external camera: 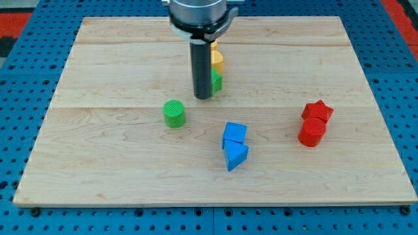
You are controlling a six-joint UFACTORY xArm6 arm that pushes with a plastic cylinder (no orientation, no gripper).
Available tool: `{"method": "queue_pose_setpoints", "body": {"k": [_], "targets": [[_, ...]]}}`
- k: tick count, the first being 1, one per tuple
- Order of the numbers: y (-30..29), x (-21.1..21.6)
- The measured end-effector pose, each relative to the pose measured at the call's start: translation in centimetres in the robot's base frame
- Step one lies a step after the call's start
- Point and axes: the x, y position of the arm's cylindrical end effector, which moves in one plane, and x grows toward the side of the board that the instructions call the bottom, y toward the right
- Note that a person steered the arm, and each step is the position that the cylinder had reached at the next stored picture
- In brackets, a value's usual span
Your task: Push the green circle towards the green star
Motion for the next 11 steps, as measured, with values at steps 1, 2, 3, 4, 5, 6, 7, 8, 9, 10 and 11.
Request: {"method": "queue_pose_setpoints", "body": {"k": [1, 2, 3, 4, 5, 6, 7, 8, 9, 10, 11], "targets": [[-1.3, 2.0], [-10.5, 2.0], [-13.6, 4.1], [-12.4, 7.5], [-11.4, 8.6], [-7.8, 7.8], [-4.5, 6.4], [-5.3, 6.2], [-8.7, 5.6], [-7.9, 4.3], [-5.1, 3.6]]}}
